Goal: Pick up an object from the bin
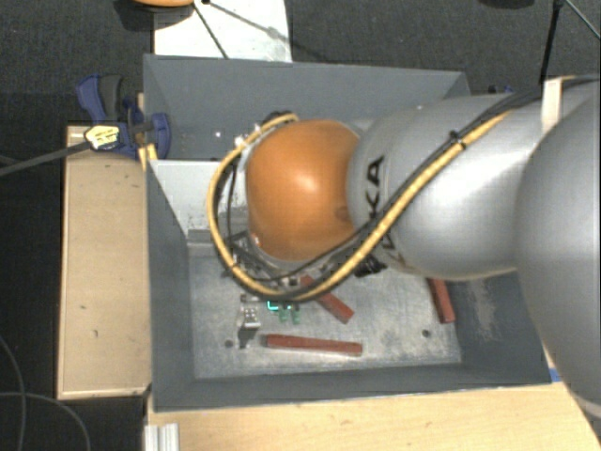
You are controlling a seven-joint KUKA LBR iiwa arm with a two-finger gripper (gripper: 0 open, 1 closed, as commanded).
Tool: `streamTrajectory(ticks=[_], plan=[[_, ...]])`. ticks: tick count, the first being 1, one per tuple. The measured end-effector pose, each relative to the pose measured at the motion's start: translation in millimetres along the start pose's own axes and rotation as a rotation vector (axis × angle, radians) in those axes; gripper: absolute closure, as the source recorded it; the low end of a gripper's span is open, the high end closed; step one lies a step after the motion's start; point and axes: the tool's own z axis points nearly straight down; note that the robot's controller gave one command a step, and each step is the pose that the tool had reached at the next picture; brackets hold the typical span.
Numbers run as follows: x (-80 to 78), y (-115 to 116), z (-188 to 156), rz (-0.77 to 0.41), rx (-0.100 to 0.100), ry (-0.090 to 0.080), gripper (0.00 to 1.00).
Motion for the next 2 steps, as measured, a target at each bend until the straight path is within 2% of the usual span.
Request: streamTrajectory(ticks=[1,2], plan=[[-2.2,-1.2,-4.0,0.005,-0.002,-0.007,0.0],[-21.8,-45.1,53.2,-0.078,-0.003,-0.012,0.0]])
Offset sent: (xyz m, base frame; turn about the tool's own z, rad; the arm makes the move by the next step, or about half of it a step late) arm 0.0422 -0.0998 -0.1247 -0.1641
